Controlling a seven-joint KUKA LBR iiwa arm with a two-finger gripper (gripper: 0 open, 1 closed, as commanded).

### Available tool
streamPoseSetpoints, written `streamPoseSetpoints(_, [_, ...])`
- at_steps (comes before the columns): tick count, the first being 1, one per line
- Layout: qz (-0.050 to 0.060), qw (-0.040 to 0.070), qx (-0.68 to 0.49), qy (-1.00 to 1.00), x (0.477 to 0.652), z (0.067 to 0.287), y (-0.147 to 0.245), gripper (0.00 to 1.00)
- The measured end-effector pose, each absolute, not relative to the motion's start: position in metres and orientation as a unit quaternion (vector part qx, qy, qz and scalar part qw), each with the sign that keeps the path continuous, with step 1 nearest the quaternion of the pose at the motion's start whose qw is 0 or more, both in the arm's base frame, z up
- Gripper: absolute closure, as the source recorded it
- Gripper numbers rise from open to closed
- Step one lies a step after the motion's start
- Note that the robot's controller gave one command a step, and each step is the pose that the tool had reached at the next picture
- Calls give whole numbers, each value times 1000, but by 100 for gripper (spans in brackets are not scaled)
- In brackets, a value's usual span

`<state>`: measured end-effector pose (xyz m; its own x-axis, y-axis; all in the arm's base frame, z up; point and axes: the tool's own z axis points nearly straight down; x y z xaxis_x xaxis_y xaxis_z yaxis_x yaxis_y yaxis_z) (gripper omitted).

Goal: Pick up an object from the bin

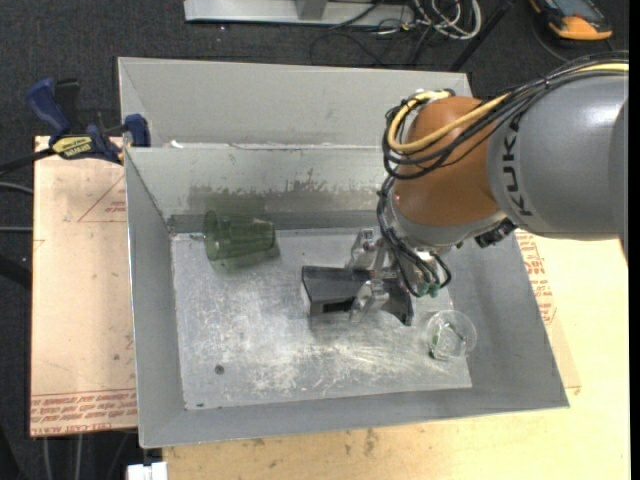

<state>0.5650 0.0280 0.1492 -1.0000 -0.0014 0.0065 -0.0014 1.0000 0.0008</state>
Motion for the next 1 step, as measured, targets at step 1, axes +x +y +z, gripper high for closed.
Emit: streamPoseSetpoints(1, [0,2,1,-1000,566,167,28,100])
